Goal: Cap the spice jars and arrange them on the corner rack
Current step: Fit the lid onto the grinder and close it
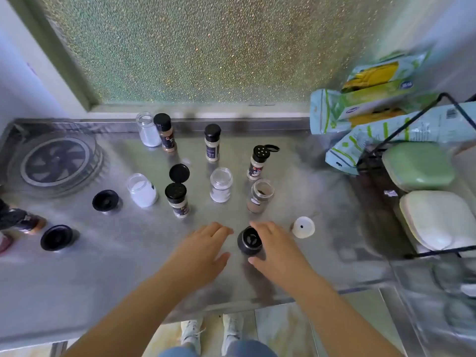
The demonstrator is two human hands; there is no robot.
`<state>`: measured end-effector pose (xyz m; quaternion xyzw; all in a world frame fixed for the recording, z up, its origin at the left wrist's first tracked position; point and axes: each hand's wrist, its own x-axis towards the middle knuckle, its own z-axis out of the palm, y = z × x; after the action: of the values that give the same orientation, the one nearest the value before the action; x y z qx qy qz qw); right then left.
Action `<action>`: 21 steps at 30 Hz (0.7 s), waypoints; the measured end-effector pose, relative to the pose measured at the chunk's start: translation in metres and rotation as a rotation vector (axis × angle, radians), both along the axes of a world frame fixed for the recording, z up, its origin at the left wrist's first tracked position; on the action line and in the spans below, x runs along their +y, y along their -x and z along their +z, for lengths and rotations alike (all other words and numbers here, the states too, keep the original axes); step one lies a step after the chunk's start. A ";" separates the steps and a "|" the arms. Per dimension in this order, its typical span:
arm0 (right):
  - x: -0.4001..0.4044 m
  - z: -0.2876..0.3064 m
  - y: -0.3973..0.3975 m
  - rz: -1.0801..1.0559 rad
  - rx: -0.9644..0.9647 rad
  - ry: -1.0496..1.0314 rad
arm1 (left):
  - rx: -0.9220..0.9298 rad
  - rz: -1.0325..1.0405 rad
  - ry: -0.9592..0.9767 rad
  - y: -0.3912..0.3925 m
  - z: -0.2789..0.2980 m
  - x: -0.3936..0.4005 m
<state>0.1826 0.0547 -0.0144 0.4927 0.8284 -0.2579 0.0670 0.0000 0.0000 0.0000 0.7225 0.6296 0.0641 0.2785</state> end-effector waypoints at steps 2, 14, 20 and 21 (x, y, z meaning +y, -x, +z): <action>0.003 -0.006 0.005 0.005 0.001 -0.003 | -0.013 0.030 -0.012 0.002 -0.003 0.000; 0.014 -0.011 0.037 0.050 0.007 0.046 | -0.001 0.206 -0.011 0.030 -0.005 -0.025; 0.018 0.002 0.076 0.136 0.022 0.028 | 0.007 0.291 -0.019 0.051 -0.003 -0.035; 0.018 0.001 0.082 0.158 0.007 0.028 | 0.016 0.307 -0.015 0.053 -0.001 -0.038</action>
<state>0.1007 0.0726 -0.0131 0.4240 0.8613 -0.2649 0.0913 -0.0530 -0.0376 -0.0014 0.6202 0.7344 0.1048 0.2549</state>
